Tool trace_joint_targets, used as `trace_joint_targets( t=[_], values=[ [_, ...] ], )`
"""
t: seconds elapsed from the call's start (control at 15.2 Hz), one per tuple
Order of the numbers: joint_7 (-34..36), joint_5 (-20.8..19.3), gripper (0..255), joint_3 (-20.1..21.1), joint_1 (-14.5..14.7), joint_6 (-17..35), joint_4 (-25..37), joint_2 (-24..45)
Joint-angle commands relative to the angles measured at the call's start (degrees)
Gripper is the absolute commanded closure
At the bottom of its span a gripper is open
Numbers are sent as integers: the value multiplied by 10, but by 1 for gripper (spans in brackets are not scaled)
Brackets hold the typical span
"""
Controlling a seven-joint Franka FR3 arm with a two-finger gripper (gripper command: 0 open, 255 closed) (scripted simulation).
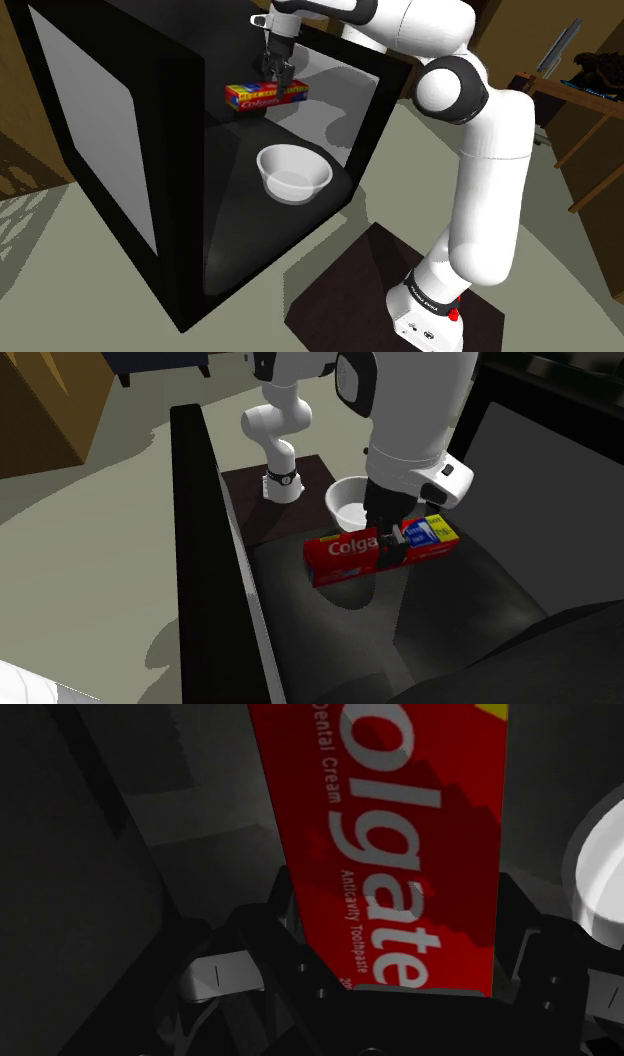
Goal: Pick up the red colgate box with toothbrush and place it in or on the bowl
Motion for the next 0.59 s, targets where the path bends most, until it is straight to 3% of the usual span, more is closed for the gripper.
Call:
trace_joint_targets(
  t=[0.0,0.53],
  values=[
    [10,-5,255,2,12,27,-84,-58],
    [64,-22,255,21,48,87,-333,-248]
  ],
)
